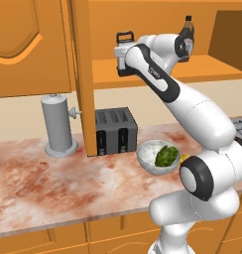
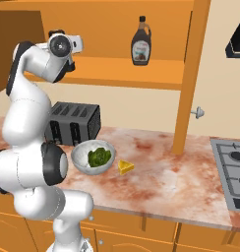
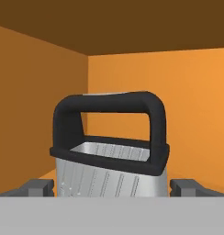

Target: Pick the cheese from the fridge and the cheese grater from the cabinet and place them next to the salad bowl.

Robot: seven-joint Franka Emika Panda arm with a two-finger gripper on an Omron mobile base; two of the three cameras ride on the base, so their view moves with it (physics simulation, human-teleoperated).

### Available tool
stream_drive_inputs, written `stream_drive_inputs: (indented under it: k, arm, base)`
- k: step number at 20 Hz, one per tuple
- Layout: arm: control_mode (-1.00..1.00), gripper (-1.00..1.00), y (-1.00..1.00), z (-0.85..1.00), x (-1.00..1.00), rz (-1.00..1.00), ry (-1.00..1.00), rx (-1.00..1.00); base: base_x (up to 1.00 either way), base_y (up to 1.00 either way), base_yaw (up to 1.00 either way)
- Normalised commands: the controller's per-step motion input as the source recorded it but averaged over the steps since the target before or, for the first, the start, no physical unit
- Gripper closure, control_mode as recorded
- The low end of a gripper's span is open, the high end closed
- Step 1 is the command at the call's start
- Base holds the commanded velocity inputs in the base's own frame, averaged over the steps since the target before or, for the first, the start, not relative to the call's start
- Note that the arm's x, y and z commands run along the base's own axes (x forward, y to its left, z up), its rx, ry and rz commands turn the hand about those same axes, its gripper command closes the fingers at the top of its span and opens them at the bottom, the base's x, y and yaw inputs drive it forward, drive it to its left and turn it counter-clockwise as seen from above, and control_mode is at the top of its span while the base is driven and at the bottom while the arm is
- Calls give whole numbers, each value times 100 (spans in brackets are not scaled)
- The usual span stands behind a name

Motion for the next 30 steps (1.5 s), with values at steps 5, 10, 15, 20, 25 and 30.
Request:
stream_drive_inputs:
  k: [5, 10, 15, 20, 25, 30]
  arm:
    - [-100, -100, -2, 0, 7, 0, 1, 0]
    - [-100, -100, -13, -5, 16, 4, 3, 0]
    - [-100, -100, 0, -17, 40, 2, 3, 0]
    - [-100, -100, -4, -15, 21, 2, 2, 0]
    - [-100, 100, 0, -17, 17, 0, 1, 0]
    - [-100, 100, 0, -8, 3, 0, 0, 0]
  base:
    - [0, 0, 0]
    - [0, 0, 0]
    - [0, 0, 0]
    - [0, 0, 0]
    - [0, 0, 0]
    - [0, 0, 0]
